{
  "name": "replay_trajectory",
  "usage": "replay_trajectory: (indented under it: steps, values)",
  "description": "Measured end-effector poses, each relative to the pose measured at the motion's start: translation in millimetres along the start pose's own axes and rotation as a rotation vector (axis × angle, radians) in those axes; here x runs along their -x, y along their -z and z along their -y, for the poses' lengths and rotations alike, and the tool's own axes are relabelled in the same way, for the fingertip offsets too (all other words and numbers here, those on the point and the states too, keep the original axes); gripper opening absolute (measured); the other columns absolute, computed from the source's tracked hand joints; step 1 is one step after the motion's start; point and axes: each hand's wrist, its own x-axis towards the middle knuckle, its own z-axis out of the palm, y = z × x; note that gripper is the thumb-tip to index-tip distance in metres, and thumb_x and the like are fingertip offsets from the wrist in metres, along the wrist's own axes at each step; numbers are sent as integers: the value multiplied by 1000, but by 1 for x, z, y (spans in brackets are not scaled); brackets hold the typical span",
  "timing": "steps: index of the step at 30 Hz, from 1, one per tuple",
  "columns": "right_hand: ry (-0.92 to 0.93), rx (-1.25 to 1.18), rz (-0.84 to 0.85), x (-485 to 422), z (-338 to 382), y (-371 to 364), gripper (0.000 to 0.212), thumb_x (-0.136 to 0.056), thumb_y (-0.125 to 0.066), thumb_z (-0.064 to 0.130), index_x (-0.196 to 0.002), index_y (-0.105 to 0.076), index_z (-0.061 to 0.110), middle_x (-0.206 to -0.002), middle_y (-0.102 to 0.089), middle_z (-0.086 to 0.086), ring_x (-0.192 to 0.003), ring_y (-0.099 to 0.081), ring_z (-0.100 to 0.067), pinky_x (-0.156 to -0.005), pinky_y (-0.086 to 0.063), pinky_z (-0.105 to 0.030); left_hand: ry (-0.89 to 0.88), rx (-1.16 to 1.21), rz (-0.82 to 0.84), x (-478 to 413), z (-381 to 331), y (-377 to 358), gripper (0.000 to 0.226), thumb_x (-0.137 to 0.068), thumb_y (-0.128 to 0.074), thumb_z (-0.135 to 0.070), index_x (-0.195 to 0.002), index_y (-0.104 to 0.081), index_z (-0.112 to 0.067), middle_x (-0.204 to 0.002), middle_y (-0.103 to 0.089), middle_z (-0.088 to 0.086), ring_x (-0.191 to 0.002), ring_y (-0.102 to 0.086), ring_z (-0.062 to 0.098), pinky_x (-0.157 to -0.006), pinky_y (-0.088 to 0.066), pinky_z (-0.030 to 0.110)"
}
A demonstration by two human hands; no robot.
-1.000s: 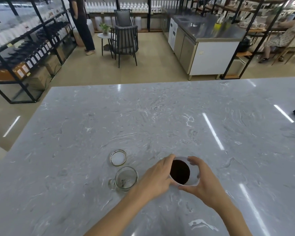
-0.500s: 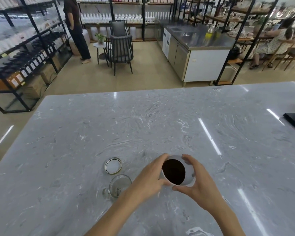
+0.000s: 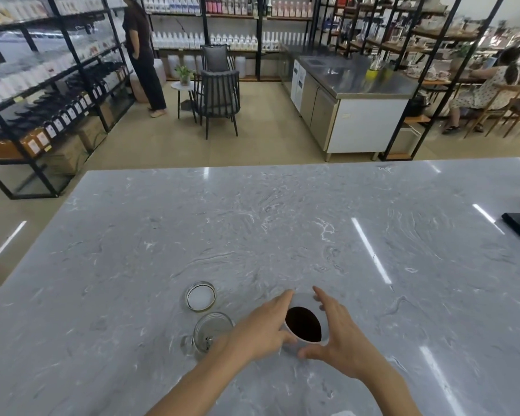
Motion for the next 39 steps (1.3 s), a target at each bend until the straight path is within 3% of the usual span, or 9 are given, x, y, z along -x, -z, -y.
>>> replay_trajectory:
  steps: [3,7,11,14,19,21,25,32,39]
  values:
    - [6,97,21,-4,2,2,138,-50,-68,85,-155,6,35,-154,-14,19,-138,-26,-5,-107,-36,-28,9,-42,30,-1,-5,3,89,-95,-68,-28,-160,-7,-23,-165,-27,5,-147,-33,25,-114,-34,41]
    - [-21,157,-54,-3,9,-1,113,-51,-60,88,-144,-21,35,-142,-39,17,-123,-48,-2,-88,-46,-24,-45,-32,0,15,-6,14,91,-99,-65,-34,-161,0,-31,-169,-13,-3,-152,-21,16,-117,-26,35]
    - [-21,87,-82,1,6,-4,109,-57,-70,78,-144,-19,37,-141,-45,18,-125,-51,-5,-92,-50,-33,-160,22,-319,62,23,35,83,-91,-68,-51,-156,-16,-47,-151,5,-52,-141,14,-22,-121,-8,20]
    - [-15,47,-82,4,2,-4,113,-52,-68,84,-144,-23,35,-142,-41,25,-125,-48,0,-93,-50,-33,-47,66,-442,109,73,44,101,-72,-78,-64,-143,-8,-69,-139,15,-61,-134,22,-27,-118,0,26]
    - [-15,-13,-141,5,2,-6,91,-49,-67,82,-123,-46,34,-124,-57,29,-119,-58,0,-93,-49,-27,194,303,-221,146,124,20,116,-61,-90,-61,-143,-7,-63,-161,-17,-23,-145,-16,-11,-120,-19,25]
    - [8,12,-138,6,4,-5,103,-49,-65,82,-137,-41,35,-126,-54,30,-118,-56,1,-93,-49,-30,217,372,-256,139,122,5,101,-64,-93,-49,-135,-23,-61,-150,-36,-22,-134,-31,-19,-117,-30,25]
    - [1,49,-75,5,5,-2,118,-48,-67,83,-149,-22,42,-138,-51,24,-123,-53,-3,-95,-48,-32,255,440,-397,113,113,-18,84,-63,-97,-35,-119,-36,-51,-133,-51,-4,-126,-51,10,-108,-42,31]
    - [39,63,26,3,-2,-1,112,-55,-86,60,-143,-20,44,-150,-30,24,-128,-38,11,-90,-42,-23,133,344,-323,82,101,-17,104,-49,-92,-64,-126,-24,-79,-130,-28,-51,-124,-35,-23,-96,-29,-2]
    - [-25,-195,-133,13,-19,-3,74,-60,-89,49,-121,-46,46,-125,-58,33,-119,-54,11,-99,-47,-30,131,398,-301,69,100,-21,99,-49,-94,-60,-127,-34,-71,-133,-48,-37,-126,-47,-13,-97,-36,7]
